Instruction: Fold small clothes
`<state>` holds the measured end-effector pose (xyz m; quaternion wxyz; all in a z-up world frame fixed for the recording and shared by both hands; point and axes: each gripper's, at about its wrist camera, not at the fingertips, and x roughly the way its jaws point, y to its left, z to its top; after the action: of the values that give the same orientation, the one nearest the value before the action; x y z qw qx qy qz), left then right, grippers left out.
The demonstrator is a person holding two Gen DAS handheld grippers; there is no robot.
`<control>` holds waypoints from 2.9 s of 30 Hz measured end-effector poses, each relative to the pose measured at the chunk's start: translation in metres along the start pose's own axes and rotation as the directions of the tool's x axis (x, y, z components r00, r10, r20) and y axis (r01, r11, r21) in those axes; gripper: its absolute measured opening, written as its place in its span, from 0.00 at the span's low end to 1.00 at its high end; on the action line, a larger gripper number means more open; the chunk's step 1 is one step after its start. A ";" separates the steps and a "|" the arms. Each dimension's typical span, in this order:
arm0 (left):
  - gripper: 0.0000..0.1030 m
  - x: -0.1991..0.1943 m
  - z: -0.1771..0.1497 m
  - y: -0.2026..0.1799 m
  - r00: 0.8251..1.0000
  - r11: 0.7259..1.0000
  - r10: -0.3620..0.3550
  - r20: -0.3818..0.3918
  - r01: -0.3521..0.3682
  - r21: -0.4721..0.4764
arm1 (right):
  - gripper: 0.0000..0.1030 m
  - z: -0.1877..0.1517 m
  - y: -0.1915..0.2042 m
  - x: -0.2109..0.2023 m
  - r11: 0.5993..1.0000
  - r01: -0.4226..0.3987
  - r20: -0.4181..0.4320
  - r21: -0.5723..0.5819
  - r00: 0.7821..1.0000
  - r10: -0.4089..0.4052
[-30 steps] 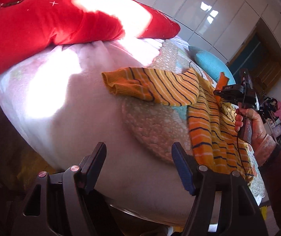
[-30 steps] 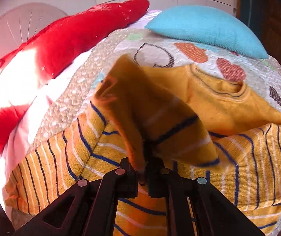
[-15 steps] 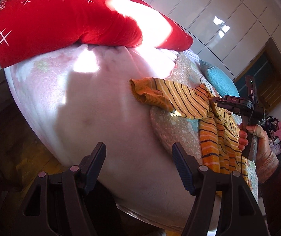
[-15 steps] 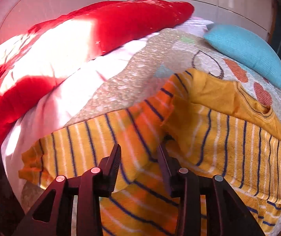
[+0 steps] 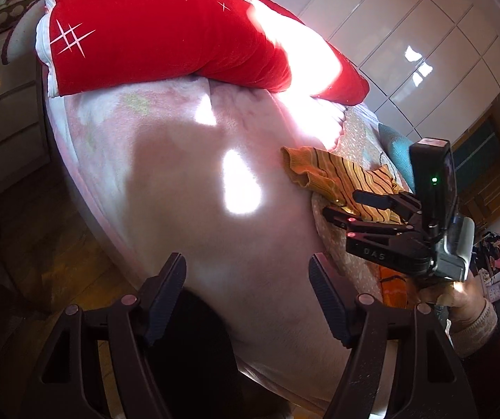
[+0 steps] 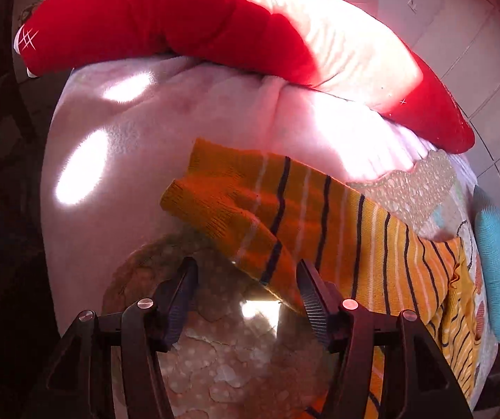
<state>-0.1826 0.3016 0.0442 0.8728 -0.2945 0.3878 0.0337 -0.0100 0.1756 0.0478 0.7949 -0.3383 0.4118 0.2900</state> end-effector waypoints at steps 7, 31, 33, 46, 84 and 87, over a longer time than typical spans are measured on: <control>0.70 -0.004 -0.002 0.000 1.000 1.000 -0.015 0.002 0.015 -0.002 | 0.08 0.037 -0.009 0.012 0.985 -0.005 0.047 0.170 0.999 -0.003; 0.70 0.030 -0.015 -0.087 0.995 0.980 -0.048 -0.090 0.064 0.189 | 0.08 -0.223 -0.370 -0.113 0.267 -0.025 0.077 0.963 0.980 -0.186; 0.70 0.040 -0.017 -0.096 0.992 0.977 -0.050 -0.112 0.072 0.203 | 0.08 -0.271 -0.385 -0.112 0.181 -0.008 0.041 0.983 0.982 -0.184; 0.70 0.069 -0.033 -0.153 0.984 0.940 -0.033 -0.173 0.089 0.328 | 0.24 -0.391 -0.398 -0.091 -0.040 -0.018 0.013 0.999 0.992 -0.126; 0.71 0.141 -0.063 -0.199 0.855 0.864 -0.260 -0.449 0.413 0.287 | 0.58 -0.424 -0.112 -0.168 0.228 -0.454 0.450 0.861 0.890 0.074; 0.56 0.139 -0.068 -0.205 0.886 0.871 -0.193 -0.422 0.353 0.341 | 0.21 -0.428 -0.105 -0.165 0.192 -0.415 0.416 0.889 0.909 0.041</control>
<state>-0.0721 0.0723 0.0114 0.8200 -0.1594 0.4989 -0.2309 -0.2096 -0.2503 0.0353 0.8292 0.3409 0.4214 0.1363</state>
